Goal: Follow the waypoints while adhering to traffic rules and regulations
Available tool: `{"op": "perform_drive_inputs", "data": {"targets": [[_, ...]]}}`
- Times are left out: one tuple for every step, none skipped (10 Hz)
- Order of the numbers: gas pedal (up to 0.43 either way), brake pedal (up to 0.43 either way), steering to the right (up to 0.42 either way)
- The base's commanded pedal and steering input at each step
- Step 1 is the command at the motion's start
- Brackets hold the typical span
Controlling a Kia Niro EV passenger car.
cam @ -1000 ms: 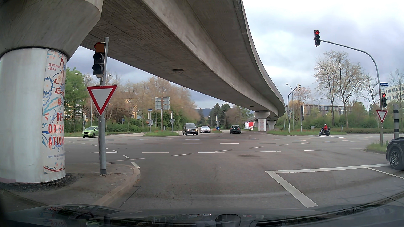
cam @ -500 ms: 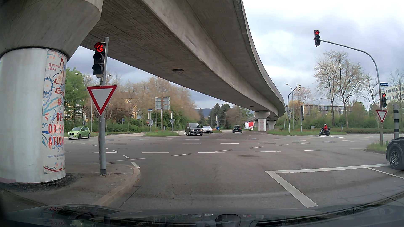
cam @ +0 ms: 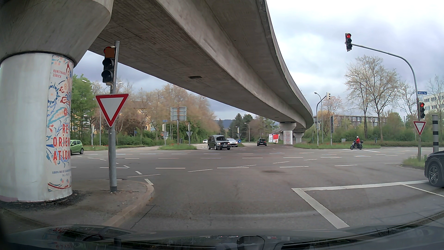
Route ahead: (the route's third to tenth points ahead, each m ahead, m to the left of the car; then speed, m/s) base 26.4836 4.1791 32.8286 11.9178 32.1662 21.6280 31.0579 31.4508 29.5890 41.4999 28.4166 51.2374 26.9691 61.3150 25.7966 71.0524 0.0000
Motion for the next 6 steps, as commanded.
{"op": "perform_drive_inputs", "data": {"targets": [[0.000,0.244,-0.008],[0.000,0.244,-0.009],[0.000,0.244,-0.008],[0.000,0.244,-0.009],[0.000,0.244,-0.008],[0.000,0.244,-0.008]]}}
